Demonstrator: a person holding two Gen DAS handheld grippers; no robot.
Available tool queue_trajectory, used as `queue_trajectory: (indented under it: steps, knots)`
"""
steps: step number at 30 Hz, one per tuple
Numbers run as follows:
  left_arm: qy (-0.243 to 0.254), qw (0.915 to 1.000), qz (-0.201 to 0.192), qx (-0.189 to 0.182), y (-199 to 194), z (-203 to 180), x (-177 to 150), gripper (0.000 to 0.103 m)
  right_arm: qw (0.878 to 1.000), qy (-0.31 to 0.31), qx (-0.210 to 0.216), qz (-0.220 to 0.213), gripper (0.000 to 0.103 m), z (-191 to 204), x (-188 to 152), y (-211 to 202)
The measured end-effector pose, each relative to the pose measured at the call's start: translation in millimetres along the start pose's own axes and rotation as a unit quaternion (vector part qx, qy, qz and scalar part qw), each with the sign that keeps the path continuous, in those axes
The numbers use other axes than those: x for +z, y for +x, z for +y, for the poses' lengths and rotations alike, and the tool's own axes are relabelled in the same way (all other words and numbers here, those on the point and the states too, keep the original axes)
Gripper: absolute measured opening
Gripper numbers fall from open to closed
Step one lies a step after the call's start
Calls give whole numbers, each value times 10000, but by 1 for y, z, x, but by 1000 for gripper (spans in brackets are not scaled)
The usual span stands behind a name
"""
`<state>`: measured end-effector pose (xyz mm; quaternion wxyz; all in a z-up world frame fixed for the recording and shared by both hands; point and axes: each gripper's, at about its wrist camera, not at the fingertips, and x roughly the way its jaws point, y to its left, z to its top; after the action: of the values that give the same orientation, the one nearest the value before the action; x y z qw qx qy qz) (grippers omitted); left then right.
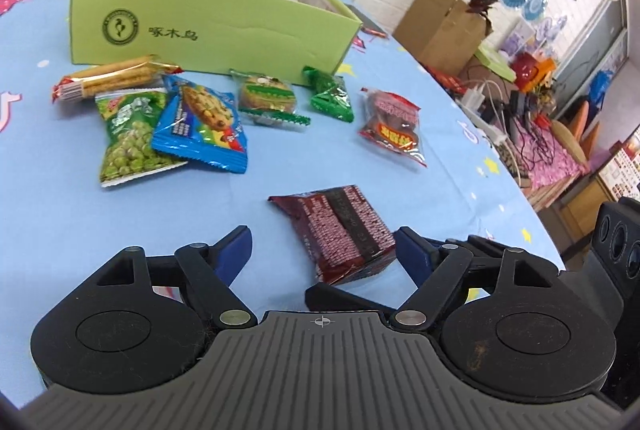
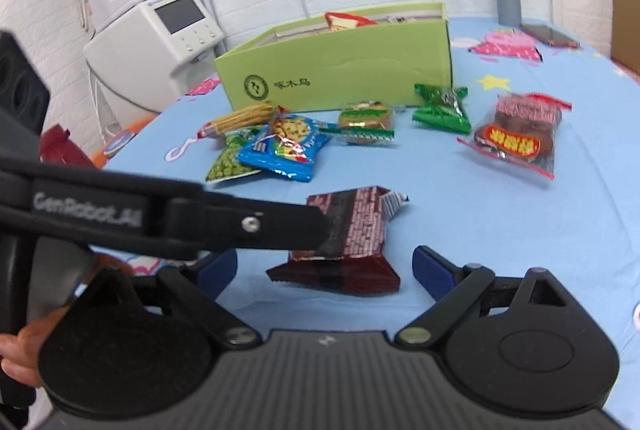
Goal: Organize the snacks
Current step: 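Move the left gripper to the brown chocolate bar bag, then close the left gripper on the brown chocolate bag and lift it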
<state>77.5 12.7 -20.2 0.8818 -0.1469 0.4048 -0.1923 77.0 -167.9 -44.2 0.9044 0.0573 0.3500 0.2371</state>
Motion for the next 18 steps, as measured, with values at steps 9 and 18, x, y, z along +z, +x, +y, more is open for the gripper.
queue_trajectory:
  steps: [9, 18]
  knots:
    - [3, 9999, 73, -154, 10, 3, 3, 67, 9953, -855, -458, -18, 94, 21, -12, 9]
    - [39, 9995, 119, -307, 17, -2, 7, 66, 9905, -1240, -509, -306, 93, 24, -3, -2]
